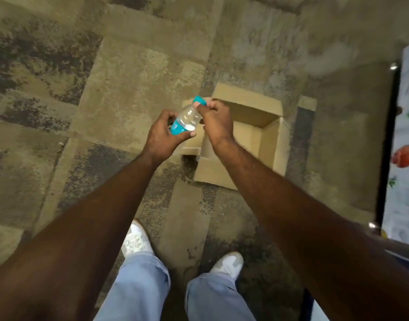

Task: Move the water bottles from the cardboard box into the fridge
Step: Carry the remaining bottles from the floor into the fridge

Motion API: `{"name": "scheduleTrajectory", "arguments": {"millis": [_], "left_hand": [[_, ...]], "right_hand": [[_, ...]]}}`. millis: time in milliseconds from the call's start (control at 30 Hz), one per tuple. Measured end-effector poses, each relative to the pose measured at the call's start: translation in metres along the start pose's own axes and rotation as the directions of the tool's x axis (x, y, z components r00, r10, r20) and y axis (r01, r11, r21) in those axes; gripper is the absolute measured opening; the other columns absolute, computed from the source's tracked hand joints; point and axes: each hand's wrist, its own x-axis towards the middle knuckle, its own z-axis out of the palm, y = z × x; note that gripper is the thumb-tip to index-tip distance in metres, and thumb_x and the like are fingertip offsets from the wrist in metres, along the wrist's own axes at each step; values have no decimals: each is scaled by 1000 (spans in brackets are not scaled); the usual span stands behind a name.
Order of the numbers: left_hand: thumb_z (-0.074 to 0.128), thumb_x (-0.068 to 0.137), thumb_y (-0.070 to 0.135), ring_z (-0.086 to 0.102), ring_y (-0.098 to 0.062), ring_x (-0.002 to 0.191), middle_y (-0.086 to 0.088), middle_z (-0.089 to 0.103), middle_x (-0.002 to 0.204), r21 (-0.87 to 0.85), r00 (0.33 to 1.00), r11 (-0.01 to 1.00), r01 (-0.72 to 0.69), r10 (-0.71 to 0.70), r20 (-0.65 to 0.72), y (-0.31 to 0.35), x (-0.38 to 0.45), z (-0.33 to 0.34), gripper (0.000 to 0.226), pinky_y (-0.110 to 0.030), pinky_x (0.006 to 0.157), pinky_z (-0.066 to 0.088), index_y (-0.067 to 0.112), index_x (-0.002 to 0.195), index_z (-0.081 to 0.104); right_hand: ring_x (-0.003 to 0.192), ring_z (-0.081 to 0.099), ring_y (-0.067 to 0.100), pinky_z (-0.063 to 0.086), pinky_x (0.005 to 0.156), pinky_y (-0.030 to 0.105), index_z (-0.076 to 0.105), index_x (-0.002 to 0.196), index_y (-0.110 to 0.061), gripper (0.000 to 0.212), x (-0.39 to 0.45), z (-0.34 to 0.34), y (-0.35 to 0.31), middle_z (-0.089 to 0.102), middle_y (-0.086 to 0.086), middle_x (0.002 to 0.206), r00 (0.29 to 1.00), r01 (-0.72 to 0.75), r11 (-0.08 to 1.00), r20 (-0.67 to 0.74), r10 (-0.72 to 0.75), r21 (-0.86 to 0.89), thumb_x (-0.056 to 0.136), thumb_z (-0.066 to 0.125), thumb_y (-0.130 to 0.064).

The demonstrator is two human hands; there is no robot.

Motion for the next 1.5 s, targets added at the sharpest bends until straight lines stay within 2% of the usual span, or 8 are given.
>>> {"name": "scheduleTrajectory", "arguments": {"millis": [167,400,633,733,967,1167,1367,1500], "left_hand": [[81,84,20,71,-19,83,-16,72,103,-148,985,984,102,-79,156,53,-29,37,37,-30,68,60,5,112,63],[55,102,25,72,-29,70,-27,71,105,-236,865,942,238,-95,493,122,-75,108,34,-33,61,58,2,127,59],[40,109,28,67,-25,64,-28,64,100,-181,757,953,243,-70,650,166,-127,190,42,-30,54,58,-7,127,54],[47,103,42,67,-29,61,-26,67,92,-166,612,952,258,-28,790,182,-151,223,53,-34,56,58,-5,127,56],[45,96,56,68,-32,58,-30,66,87,-61,261,965,253,-7,965,232,-212,285,60,-35,56,58,2,116,62],[43,98,50,67,-30,58,-24,67,81,3,92,990,141,-16,996,274,-283,321,55,-36,57,59,1,116,57],[53,93,52,69,-23,83,-22,70,97,-99,101,989,-109,111,989,304,-349,347,62,-33,72,57,-6,115,59],[53,88,59,67,-25,76,-19,69,86,-160,52,976,-150,169,984,327,-398,367,61,-44,70,55,1,103,65]], "right_hand": [[89,64,13,45,65,16,63,120,-6,29,-36,-71,-5,71,7,109,985,-150,962,123,124,230,97,64,-24],[103,66,24,49,92,40,68,116,-19,26,-78,-173,18,73,9,115,986,-165,867,86,141,470,101,56,-36],[93,66,17,52,76,31,64,125,-15,30,-133,-258,42,73,9,112,966,-73,722,-131,222,689,100,57,-30],[81,65,15,48,59,25,60,131,-11,35,-163,-298,50,71,11,105,951,-23,665,-188,244,746,101,56,-30],[91,59,29,42,51,29,65,125,-9,48,-241,-382,59,62,29,126,883,160,641,-400,248,751,90,62,-42],[104,67,22,53,91,36,68,120,-13,26,-320,-428,59,70,16,118,728,342,660,-633,265,670,99,60,-26],[91,67,12,53,79,22,68,114,0,20,-390,-458,52,73,6,99,434,465,732,-848,302,499,95,63,-6],[86,67,10,52,79,24,72,100,-12,11,-427,-481,47,74,-2,91,235,485,785,-922,307,385,92,68,-6]]}}
